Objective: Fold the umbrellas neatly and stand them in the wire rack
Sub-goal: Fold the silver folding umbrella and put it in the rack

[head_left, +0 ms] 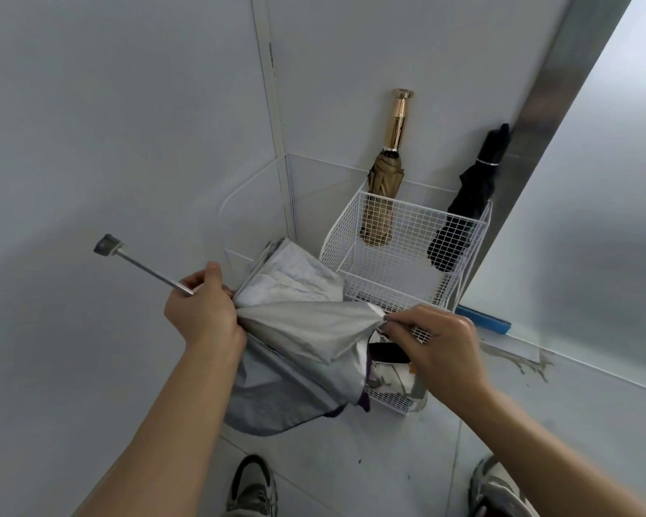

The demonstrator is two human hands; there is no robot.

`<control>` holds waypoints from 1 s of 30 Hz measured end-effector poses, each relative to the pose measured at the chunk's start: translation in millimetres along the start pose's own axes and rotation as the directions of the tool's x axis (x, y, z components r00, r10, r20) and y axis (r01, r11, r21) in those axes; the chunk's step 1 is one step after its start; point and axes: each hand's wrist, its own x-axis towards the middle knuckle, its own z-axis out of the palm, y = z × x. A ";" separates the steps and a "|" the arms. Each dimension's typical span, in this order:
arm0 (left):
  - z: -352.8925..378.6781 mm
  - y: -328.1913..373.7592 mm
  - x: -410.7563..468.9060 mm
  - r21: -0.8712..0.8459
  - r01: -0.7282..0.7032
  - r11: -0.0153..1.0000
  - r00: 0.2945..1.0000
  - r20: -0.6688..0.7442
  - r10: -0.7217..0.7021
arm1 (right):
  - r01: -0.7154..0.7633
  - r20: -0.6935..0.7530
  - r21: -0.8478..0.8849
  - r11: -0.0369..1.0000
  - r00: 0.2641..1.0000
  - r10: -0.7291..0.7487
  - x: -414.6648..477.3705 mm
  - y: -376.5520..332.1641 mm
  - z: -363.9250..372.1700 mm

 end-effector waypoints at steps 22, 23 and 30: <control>8.5 -4.3 -10.9 0.003 0.078 0.997 0.925 0.372 -0.073 | -0.639 0.403 0.235 0.732 0.750 0.525 9.3 -3.2 -5.6; 9.6 -5.6 -15.3 0.012 0.119 0.993 0.899 0.422 -0.113 | -0.701 0.483 0.250 0.668 0.688 0.541 9.3 -1.2 -1.9; 13.3 -4.1 -30.2 0.112 0.214 0.970 0.859 0.451 -0.241 | -0.630 0.224 0.557 0.541 0.741 0.632 18.4 -1.8 -4.9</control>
